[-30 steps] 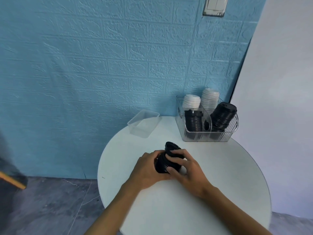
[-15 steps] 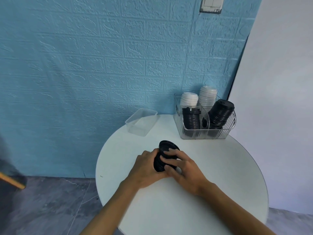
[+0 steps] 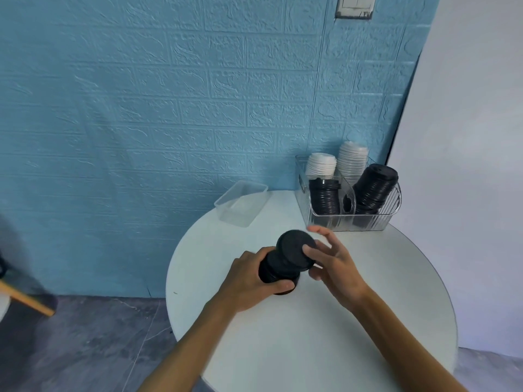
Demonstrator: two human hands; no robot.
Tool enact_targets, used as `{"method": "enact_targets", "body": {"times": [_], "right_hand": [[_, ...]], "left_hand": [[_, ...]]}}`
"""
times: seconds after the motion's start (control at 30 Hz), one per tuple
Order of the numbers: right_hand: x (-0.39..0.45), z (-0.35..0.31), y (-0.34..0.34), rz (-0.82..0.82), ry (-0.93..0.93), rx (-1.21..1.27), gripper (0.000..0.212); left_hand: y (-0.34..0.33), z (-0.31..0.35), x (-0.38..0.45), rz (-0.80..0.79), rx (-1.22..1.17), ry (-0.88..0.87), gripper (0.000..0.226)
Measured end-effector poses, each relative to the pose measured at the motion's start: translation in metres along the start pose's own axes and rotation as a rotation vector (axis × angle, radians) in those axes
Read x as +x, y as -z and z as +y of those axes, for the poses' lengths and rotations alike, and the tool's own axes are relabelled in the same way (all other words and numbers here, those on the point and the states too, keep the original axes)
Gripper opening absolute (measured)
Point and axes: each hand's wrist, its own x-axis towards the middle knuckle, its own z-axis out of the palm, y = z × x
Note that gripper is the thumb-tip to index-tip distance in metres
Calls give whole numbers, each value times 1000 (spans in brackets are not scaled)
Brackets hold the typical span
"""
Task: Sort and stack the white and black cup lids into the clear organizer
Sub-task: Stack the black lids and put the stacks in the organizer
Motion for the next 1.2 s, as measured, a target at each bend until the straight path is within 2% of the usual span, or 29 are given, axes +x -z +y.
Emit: {"method": "enact_targets", "body": {"times": [0.13, 0.27, 0.43, 0.6, 0.77, 0.87, 1.03, 1.2], "right_hand": [[2, 9, -9, -29, -88, -281, 23], [1, 12, -11, 30, -29, -420, 25], [-2, 20, -17, -4, 81, -579, 31], [-3, 20, -18, -65, 131, -642, 35], [0, 20, -17, -90, 89, -641, 42], [3, 22, -15, -117, 73, -724, 42], [2, 25, -11, -143, 9, -716, 43], [-3, 27, -11, -160, -32, -699, 56]], "left_hand": [[-1, 1, 0, 20, 5, -13, 83], [-3, -1, 0, 28, -7, 11, 97], [-1, -1, -1, 15, -85, -18, 102], [0, -1, -3, 63, -213, 4, 78], [0, 0, -5, 68, -238, 18, 78], [0, -1, -6, 71, -231, 11, 72], [-1, 1, -6, 98, -153, 2, 67], [-1, 2, -7, 106, -89, -18, 72]]}}
